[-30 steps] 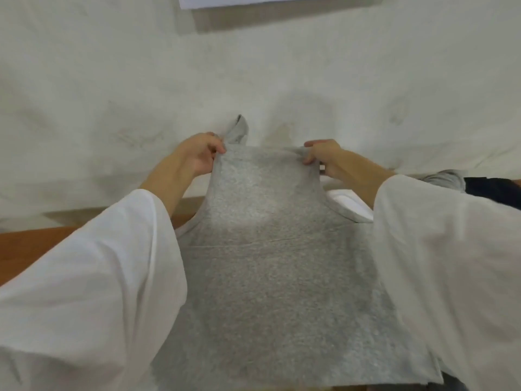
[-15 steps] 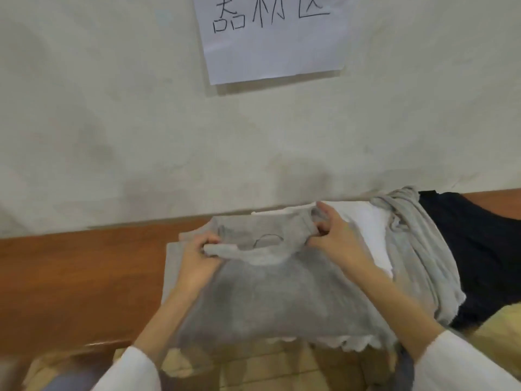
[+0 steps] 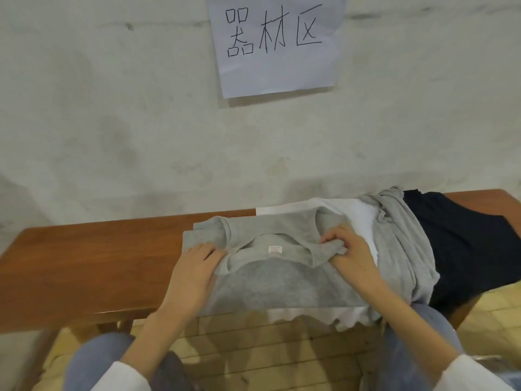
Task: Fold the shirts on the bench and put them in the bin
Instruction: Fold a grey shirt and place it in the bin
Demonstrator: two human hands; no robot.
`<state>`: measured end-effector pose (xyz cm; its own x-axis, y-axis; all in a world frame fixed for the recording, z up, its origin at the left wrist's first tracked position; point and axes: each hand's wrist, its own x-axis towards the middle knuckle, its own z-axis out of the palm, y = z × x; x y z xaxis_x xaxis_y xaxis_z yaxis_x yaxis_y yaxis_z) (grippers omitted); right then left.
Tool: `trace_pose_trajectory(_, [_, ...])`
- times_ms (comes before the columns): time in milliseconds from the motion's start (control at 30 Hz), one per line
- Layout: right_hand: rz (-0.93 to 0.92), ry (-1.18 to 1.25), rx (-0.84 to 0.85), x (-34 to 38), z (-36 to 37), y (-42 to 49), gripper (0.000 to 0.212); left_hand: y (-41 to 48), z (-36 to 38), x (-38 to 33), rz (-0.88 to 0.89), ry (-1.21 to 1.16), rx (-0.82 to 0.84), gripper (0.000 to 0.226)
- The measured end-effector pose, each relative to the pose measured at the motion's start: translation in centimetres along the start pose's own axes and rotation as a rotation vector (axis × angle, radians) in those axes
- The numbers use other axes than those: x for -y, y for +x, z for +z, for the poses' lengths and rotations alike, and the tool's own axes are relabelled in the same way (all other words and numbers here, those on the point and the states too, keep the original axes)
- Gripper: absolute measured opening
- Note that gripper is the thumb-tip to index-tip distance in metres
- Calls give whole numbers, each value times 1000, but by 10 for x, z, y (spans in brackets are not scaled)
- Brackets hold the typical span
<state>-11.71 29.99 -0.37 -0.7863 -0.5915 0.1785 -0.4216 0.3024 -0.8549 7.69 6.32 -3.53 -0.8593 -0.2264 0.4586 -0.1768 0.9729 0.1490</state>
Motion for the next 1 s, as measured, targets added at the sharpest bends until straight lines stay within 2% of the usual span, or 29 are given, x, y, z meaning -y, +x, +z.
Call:
trace_pose_trajectory(33, [-9,-46,10,-9,2,-9,22,-11,4,-1,11,-3,12,21])
trace_pose_trajectory(133, [63,-185,130,-34,15,-32,38,-41,28,-1,0,-67,170,47])
trace_pose_trajectory(200, [70,-243,183,-50,23,-39,45,-56,45,-2,6,-108,230,56])
trace_pose_trajectory(267, [22,-312,200,-62,27,-41,42,-62,54,-6,-36,-183,238,55])
trace_pose_trajectory(367, [-55,-501,340,-65,25,-39,26,-64,56,-14,-88,-243,236,52])
trace_pose_trajectory(433, [-33,-567,458,-65,21,-36,33,-64,57,-17,-76,-237,278,47])
trace_pose_trajectory(533, [70,-538,552,-60,15,-26,43,-61,47,-20,-88,-207,373,32])
trace_pose_trajectory(600, [163,-425,495,-52,13,-16,40,-53,30,-23,-150,-312,501,62])
trace_pose_trajectory(633, [211,-364,417,-50,13,-8,36,-48,26,-22,-198,-379,496,68])
trace_pose_trajectory(667, [271,-304,323,-47,14,2,35,-40,23,-21,-271,-451,475,63])
trace_pose_trajectory(733, [456,-91,156,-44,20,28,42,-17,28,-9,-451,-467,387,33])
trace_pose_trajectory(800, [660,185,72,-39,25,53,37,13,39,8,-685,-511,319,20])
trace_pose_trajectory(833, [726,258,68,-36,27,64,27,30,44,16,-863,-649,280,21])
trace_pose_trajectory(900, [761,244,93,-34,32,81,11,64,49,27,-1212,-1071,260,17])
trace_pose_trajectory(933, [745,195,97,-36,35,86,5,76,49,29,-1317,-1214,269,12])
trace_pose_trajectory(1000, [662,73,97,-45,39,99,23,92,58,36,-1322,-1193,346,9])
